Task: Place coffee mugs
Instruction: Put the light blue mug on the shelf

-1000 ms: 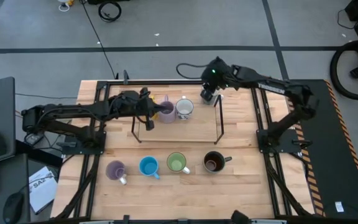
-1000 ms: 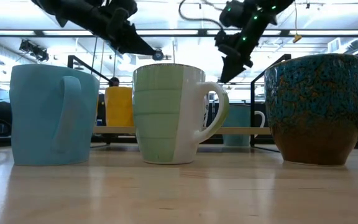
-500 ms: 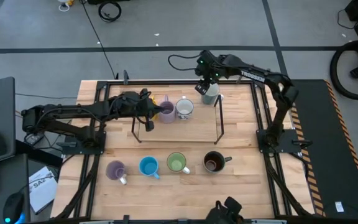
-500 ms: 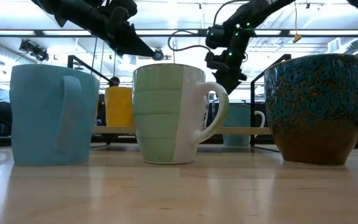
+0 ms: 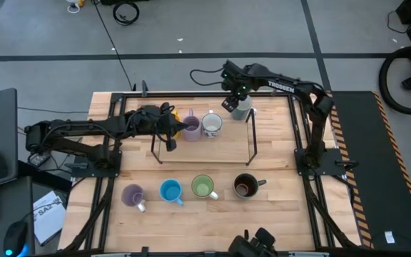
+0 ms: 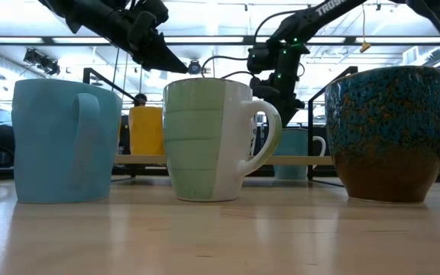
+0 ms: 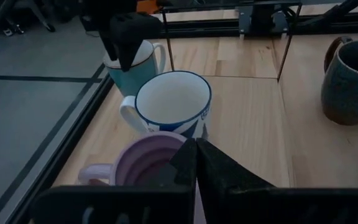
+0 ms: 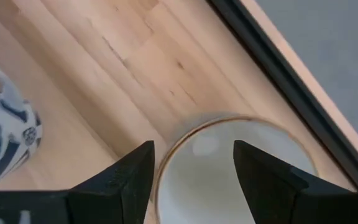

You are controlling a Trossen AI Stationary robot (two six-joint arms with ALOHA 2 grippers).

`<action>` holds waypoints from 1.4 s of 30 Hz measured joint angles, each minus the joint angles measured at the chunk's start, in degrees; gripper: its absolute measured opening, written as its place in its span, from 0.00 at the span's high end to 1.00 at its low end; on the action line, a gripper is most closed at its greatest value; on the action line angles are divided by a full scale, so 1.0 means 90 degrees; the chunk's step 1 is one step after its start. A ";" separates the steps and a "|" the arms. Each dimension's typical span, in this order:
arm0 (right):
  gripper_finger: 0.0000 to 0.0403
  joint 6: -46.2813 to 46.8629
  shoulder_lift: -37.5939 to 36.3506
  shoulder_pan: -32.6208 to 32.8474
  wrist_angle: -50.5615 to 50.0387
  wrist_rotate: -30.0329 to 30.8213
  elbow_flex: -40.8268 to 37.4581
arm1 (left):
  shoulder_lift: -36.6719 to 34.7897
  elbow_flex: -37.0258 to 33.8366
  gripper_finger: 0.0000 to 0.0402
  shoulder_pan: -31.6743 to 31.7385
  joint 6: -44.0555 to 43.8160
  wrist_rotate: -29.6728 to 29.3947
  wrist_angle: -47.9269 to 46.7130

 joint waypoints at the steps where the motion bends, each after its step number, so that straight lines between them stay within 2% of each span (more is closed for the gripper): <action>1: 0.44 -0.0003 0.0027 0.0001 0.0025 -0.0012 0.0000 | 0.0000 0.0000 0.97 0.0000 0.0000 0.0002 0.0000; 10: 0.46 -0.0061 0.0342 -0.0048 0.0234 0.0020 -0.0012 | 0.0000 0.0000 0.97 0.0000 0.0015 0.0000 -0.0007; 22: 0.66 -0.0112 0.0342 0.0024 0.0140 -0.0081 -0.0087 | 0.0000 0.0000 0.97 0.0000 0.0017 0.0000 -0.0092; 32: 0.77 -0.1827 0.0342 0.0273 -0.0345 -0.0085 -0.0090 | 0.0001 0.0000 0.97 0.0000 0.0017 0.0001 -0.0092; 38: 0.92 -0.2288 0.0340 0.0268 -0.0365 -0.0079 -0.0090 | 0.0002 0.0002 0.97 -0.0001 0.0017 0.0002 -0.0092; 42: 0.93 -0.2609 0.0335 0.0273 -0.0464 -0.0081 -0.0087 | 0.0002 0.0002 0.97 -0.0002 0.0019 0.0002 -0.0090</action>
